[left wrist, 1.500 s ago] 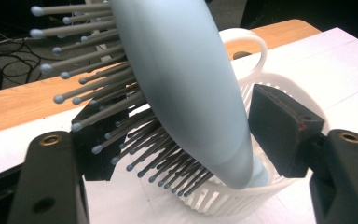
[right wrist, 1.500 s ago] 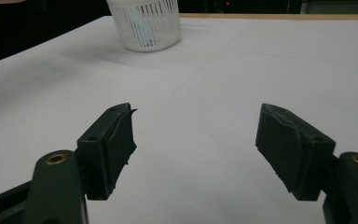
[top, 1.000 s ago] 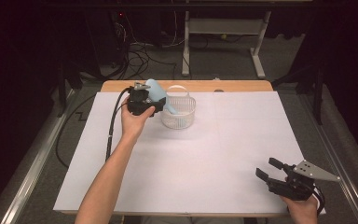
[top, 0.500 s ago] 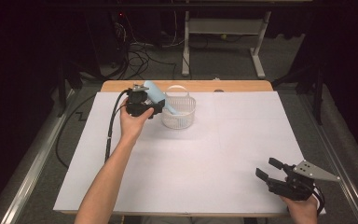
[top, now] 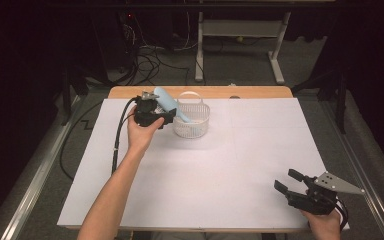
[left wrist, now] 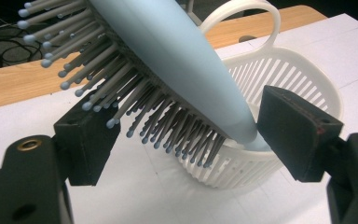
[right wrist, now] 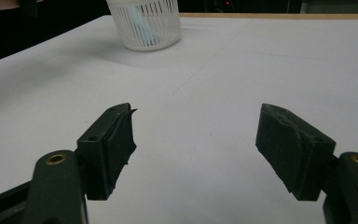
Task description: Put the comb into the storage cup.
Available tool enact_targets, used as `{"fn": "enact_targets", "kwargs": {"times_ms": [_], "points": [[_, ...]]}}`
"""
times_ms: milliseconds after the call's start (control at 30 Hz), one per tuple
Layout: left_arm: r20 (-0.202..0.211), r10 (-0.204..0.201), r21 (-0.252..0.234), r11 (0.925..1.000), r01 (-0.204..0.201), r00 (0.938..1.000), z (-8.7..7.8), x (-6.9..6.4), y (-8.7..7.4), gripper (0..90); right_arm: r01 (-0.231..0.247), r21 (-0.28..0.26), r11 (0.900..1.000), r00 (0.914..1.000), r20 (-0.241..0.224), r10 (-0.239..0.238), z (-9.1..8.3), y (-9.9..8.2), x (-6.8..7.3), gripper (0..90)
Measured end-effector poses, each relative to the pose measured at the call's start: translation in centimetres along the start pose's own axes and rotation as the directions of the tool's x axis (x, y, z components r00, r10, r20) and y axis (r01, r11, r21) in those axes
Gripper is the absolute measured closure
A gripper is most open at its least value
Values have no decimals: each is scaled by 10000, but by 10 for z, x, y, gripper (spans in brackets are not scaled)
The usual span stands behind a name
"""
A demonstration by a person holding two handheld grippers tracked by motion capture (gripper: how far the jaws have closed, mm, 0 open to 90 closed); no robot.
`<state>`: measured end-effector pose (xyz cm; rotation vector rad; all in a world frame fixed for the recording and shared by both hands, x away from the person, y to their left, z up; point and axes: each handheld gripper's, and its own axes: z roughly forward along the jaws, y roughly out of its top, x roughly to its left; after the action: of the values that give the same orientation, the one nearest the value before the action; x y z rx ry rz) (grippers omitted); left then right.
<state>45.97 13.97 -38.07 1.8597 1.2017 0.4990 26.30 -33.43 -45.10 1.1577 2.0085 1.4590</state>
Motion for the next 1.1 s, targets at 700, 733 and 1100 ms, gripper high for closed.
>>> {"fn": "enact_targets", "kwargs": {"times_ms": [700,733,1100], "points": [[-112,239,-25,9997,-239,9997,-10,-3,-6,211,20,18,10000,10000,34,-21,0,0,0,284],[-102,240,-42,9997,-240,9997,-11,-3,-6,211,25,22,10000,10000,35,-25,0,0,0,284],[5,293,-140,9995,-293,9996,-18,-4,-8,209,35,24,10000,10000,44,-35,0,0,0,284]]}}
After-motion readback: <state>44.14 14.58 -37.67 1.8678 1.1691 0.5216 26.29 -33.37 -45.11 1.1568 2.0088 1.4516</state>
